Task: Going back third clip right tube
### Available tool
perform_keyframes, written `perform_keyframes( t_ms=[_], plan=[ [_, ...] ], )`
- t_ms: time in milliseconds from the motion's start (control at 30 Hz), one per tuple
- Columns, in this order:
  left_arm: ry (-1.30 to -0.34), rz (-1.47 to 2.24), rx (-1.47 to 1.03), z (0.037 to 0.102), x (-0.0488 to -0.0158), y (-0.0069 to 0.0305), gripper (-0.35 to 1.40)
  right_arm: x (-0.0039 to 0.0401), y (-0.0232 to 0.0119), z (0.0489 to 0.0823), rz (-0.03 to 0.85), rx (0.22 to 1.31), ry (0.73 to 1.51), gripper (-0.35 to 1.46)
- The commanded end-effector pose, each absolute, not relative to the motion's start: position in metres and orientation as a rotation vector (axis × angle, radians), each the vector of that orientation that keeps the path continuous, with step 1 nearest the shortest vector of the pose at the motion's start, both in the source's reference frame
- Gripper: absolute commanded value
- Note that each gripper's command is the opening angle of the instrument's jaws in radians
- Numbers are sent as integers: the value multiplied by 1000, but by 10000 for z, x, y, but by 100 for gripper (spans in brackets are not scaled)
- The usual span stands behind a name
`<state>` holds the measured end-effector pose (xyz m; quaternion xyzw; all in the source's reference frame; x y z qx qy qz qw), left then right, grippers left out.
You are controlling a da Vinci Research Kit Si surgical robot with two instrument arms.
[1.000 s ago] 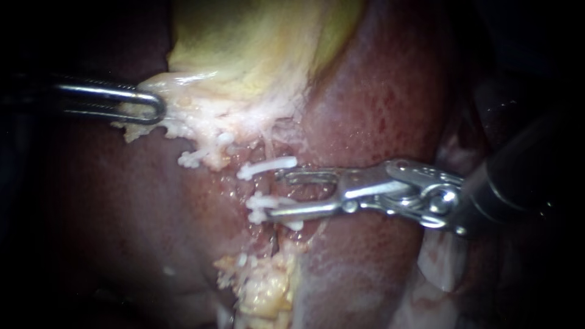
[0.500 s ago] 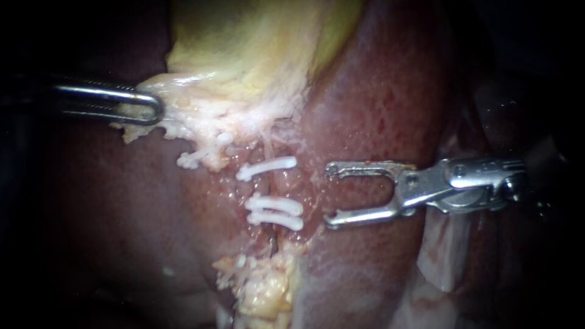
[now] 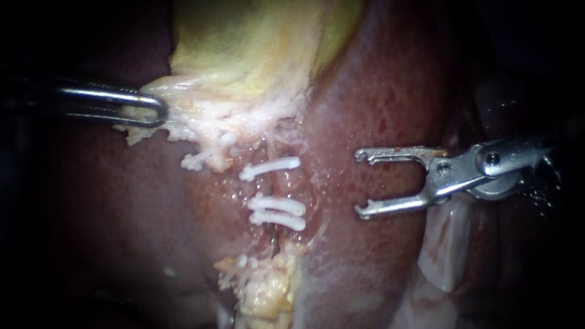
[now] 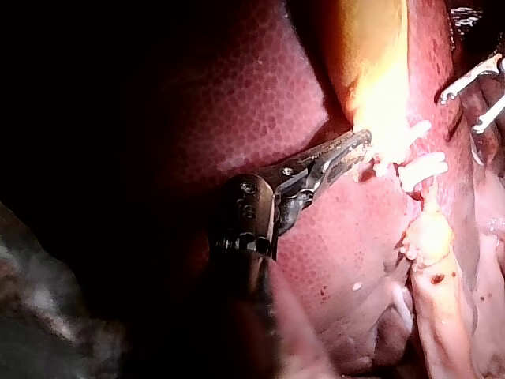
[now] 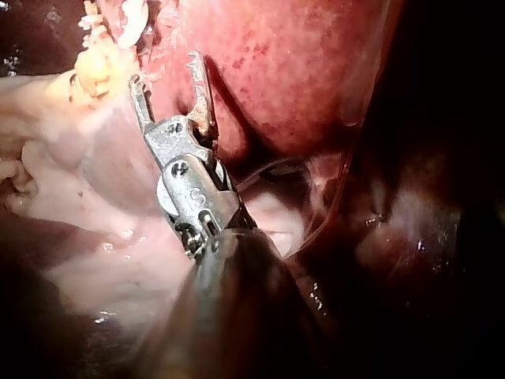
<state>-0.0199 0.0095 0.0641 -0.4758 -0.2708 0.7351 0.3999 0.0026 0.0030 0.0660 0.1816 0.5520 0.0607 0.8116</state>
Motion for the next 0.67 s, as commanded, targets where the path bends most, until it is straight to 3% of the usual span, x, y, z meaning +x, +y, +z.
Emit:
perform_keyframes(
  t_ms=[33,333,667],
  plan=[
    [-681,1861,-1204,645,-202,94,-35,26,30,660,129,388,1179,50],
    [-681,1871,-1211,674,-225,86,-35,24,29,659,128,389,1180,50],
    [-680,1871,-1211,676,-227,86,-35,24,27,657,127,389,1180,50]
  ],
)
